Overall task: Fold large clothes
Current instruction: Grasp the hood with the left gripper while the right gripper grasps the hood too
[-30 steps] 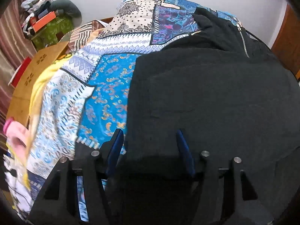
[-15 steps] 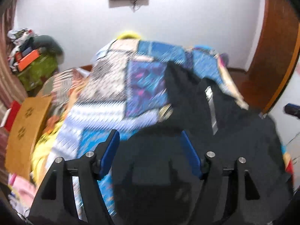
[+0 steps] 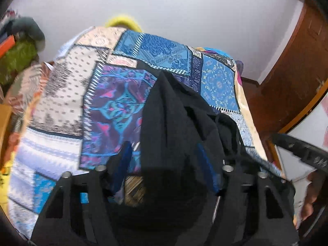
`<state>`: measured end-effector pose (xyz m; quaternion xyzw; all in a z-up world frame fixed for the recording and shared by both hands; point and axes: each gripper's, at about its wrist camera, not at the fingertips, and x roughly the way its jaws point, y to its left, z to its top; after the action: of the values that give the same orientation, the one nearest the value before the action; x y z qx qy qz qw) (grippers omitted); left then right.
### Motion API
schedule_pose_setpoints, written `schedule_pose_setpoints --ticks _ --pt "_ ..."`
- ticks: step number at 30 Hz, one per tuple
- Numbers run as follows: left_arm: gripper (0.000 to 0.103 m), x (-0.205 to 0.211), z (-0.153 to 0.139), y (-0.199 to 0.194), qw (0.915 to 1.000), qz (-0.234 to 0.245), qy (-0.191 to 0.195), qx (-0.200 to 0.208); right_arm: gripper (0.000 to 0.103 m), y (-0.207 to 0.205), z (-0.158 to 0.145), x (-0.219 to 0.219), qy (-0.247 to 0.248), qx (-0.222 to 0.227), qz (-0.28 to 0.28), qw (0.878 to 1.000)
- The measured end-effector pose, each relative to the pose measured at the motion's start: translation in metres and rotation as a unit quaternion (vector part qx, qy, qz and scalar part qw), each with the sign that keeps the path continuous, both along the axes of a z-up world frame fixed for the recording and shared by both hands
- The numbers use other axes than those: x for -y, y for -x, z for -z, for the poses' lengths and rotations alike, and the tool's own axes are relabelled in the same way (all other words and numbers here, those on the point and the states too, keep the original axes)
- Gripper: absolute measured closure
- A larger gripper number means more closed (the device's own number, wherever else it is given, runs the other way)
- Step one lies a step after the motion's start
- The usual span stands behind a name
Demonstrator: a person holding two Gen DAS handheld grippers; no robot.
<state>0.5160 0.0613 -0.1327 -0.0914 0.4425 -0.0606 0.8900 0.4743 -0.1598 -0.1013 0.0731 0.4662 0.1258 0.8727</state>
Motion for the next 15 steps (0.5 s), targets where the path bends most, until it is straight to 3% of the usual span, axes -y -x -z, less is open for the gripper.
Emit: schedule_pose_setpoints --ticks 3,9,12,15 --pt "0.065 0.006 0.015 -0.018 0.9996 0.013 0.02 -0.017 0.044 -0.024 0.018 -0.009 0.001 -0.019 -0.003 1.0" --pt "0.078 0.014 0.046 -0.038 0.998 0.013 0.043 -0.044 0.044 -0.065 0.066 -0.013 -0.029 -0.094 0.015 0.995" --pt "0.084 0.015 0.051 -0.038 0.9986 0.003 0.039 -0.035 0.058 -0.071 0.083 -0.016 -0.028 -0.114 0.016 0.993" --pt "0.093 0.019 0.047 -0.033 0.9993 0.004 0.018 -0.032 0.08 -0.069 0.088 -0.013 -0.069 -0.127 0.01 0.989"
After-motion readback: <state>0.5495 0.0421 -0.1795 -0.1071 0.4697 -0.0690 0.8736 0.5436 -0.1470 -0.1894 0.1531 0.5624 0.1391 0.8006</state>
